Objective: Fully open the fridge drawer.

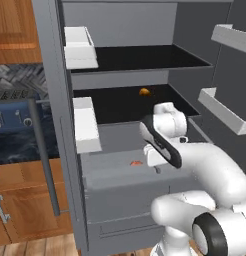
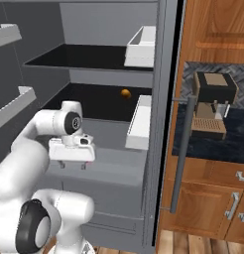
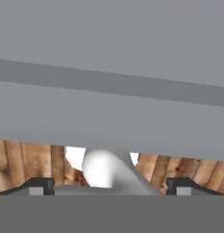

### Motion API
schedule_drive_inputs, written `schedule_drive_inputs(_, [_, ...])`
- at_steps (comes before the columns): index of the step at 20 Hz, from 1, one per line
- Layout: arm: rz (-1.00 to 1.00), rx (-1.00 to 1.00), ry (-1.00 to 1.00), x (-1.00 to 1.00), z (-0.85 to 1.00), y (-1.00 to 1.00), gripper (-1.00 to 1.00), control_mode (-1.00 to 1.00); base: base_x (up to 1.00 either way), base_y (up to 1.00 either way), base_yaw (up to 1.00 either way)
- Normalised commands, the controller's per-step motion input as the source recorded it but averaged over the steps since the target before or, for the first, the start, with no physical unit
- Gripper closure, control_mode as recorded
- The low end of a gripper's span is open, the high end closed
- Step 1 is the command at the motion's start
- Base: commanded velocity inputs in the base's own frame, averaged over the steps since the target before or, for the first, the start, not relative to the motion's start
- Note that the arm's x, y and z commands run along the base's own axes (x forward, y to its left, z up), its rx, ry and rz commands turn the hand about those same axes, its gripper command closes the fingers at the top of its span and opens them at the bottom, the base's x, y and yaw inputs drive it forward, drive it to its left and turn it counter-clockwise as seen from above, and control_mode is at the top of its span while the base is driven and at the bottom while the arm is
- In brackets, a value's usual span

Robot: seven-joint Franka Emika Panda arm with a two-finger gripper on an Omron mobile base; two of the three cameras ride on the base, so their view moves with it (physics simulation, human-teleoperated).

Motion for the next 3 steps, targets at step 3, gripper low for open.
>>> schedule_drive_inputs(3, [0.00,0.00,0.10,-1.00,-0.55,-0.19,-1.00,-1.00,0.00,0.00,0.00])
